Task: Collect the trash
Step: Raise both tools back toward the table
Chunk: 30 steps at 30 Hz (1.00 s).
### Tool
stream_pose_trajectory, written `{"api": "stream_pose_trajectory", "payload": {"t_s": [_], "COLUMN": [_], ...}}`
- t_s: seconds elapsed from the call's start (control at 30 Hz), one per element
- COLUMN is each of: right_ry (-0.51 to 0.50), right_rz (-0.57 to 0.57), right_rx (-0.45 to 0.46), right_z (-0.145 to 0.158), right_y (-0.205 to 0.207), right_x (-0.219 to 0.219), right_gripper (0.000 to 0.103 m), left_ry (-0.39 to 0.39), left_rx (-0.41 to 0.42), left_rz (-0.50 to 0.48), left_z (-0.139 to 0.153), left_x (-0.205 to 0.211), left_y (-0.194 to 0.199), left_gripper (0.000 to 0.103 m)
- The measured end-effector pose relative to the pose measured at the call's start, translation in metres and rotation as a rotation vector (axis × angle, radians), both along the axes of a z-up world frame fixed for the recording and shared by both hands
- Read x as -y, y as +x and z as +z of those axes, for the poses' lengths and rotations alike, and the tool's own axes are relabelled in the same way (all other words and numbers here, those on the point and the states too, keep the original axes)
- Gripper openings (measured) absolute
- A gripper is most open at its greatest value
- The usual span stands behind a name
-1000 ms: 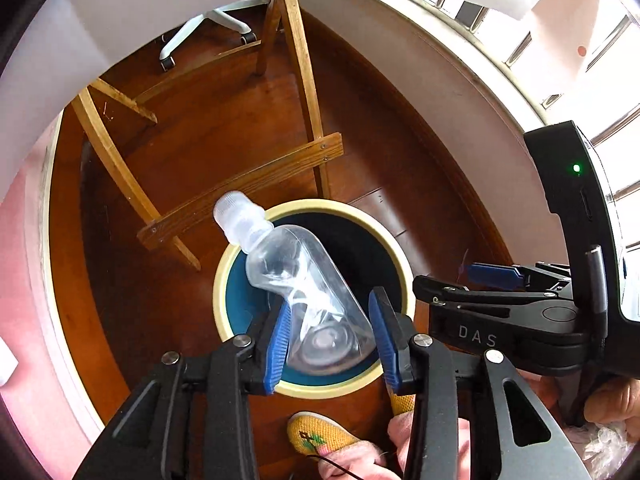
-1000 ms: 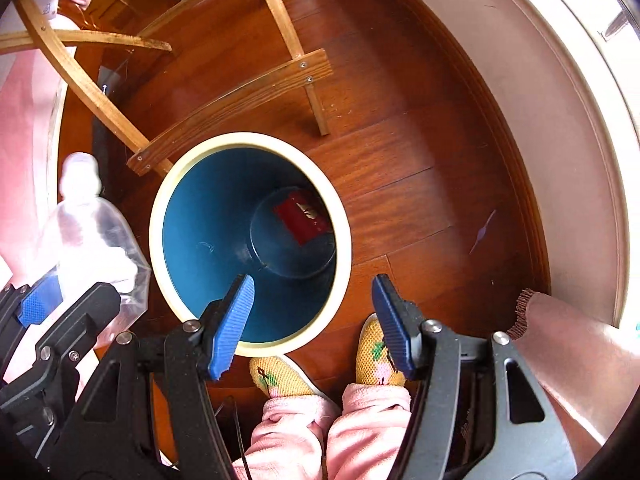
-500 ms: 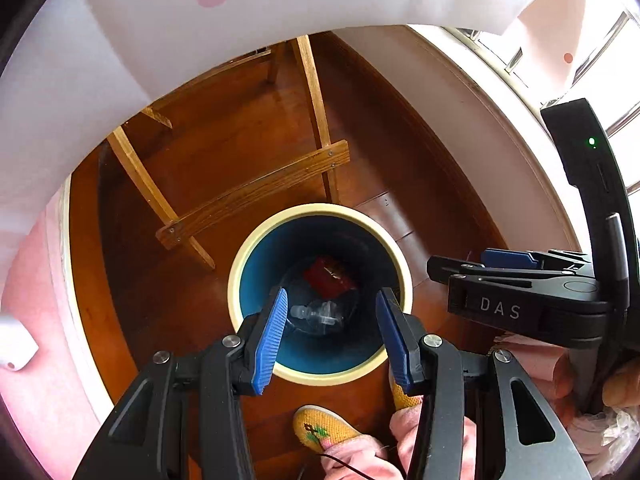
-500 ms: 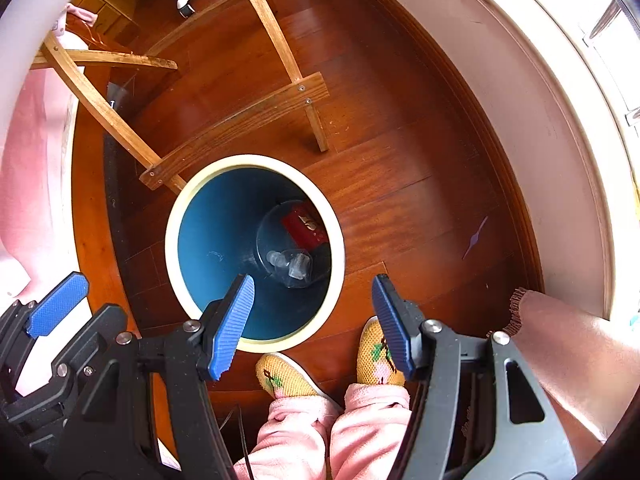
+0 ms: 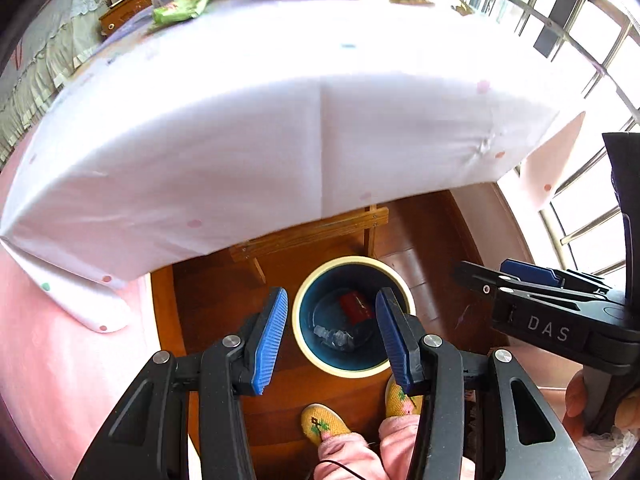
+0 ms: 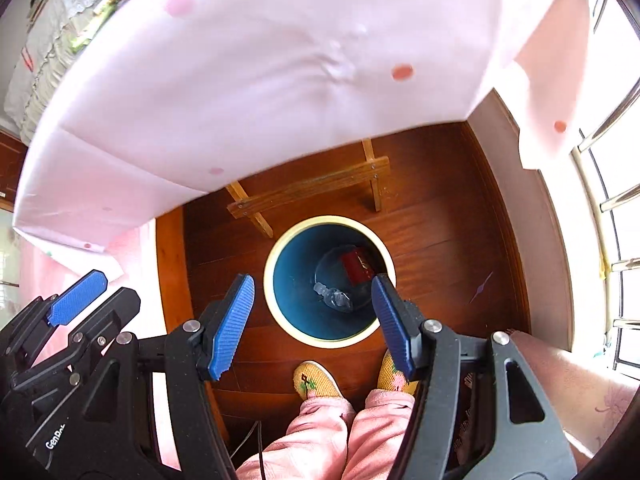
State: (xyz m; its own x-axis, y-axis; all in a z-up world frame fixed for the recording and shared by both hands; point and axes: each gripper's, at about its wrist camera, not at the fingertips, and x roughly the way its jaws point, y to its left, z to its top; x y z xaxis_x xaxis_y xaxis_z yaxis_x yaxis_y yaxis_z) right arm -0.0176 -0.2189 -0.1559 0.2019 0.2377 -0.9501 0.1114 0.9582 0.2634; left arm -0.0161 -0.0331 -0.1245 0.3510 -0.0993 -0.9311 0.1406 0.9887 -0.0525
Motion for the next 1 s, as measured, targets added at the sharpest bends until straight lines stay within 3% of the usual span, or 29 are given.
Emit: {"api": "stream_pose_trajectory", "payload": {"t_s": [0.37, 0.57, 0.77, 1.0], "right_ry": [0.0, -0.035, -0.043, -0.043], "right_rz": [0.056, 0.071, 0.026, 0.016], "right_rx": [0.272, 0.412, 0.459, 0.441], "right_z": [0.189, 0.256, 0.288, 0.281], "right_y": [-0.004, 0.011, 0.032, 0.082], "right_x": [-0.038, -0.051, -0.039, -0.005], "right_gripper": [0.058, 0.058, 0.058, 0.058], "left_ry": [-0.026, -0.011, 0.038, -0.021], "left_rx": [0.141, 0.239, 0.259, 0.121], "left_rz": [0.039, -0.005, -0.014, 0.0], "left_z": [0.161, 0.22, 0.239, 0.213], "left_x": [-0.041, -0.047, -0.046, -0.039], "left_y": [0.008, 0.018, 0.042, 0.092], "left_gripper": [0.047, 0.047, 0.047, 0.047]}}
